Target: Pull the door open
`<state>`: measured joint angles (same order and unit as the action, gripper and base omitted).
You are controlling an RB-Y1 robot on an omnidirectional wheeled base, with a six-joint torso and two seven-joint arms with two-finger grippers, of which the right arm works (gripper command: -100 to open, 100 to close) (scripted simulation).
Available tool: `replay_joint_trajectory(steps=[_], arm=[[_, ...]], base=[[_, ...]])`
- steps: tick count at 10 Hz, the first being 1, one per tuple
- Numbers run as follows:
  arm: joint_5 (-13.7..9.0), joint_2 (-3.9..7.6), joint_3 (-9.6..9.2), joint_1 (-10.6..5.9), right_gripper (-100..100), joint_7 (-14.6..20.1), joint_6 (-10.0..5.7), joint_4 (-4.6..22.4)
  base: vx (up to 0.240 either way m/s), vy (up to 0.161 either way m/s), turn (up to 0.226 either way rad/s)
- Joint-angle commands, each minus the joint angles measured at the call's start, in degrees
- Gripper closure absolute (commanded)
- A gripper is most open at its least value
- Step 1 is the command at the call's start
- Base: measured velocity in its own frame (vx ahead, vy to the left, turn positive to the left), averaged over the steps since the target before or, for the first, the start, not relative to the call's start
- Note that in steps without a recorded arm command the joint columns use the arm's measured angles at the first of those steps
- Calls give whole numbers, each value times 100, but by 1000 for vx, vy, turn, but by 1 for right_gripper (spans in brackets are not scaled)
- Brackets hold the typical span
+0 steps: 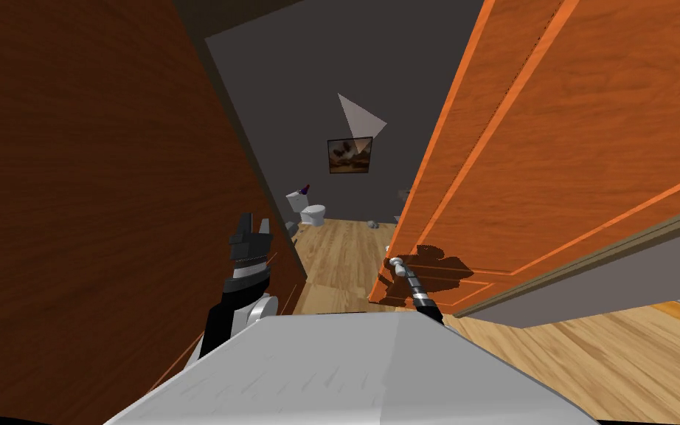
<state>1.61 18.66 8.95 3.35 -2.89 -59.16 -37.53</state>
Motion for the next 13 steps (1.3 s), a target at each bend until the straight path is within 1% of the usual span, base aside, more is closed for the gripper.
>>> replay_joint_trajectory(steps=[1, 2, 3, 4, 5, 6, 7, 8, 9, 10, 11, 13], arm=[[-185, 0, -91, -37, 100, 286, -15, -26], [-350, 7, -159, -46, 100, 435, 17, -37], [-350, 7, -159, -46, 100, 543, 17, -37], [-520, 14, -228, -55, 100, 734, 49, -48], [-520, 14, -228, -55, 100, 781, 49, -48], [-690, 21, -297, -64, 100, 993, 81, -60], [-690, 21, -297, -64, 100, 1019, 81, -60], [-860, 28, -367, -72, 100, 1258, 114, -71], [-1030, 34, -436, -81, 100, 1405, 146, -82], [-1030, 34, -436, -81, 100, 1496, 146, -82], [-1200, 41, -505, -90, 100, 1680, 178, -94], [-1200, 41, -505, -90, 100, 1734, 178, -94]], base=[[-71, -14, 119], [-89, -35, 178], [-63, -40, 62], [-65, -31, 76], [-47, -24, 57], [-48, -33, 112], [-46, -22, 76], [-66, -19, 94], [-86, -43, 159], [-67, -33, 76], [-66, -10, 99], [-34, -13, 29]])
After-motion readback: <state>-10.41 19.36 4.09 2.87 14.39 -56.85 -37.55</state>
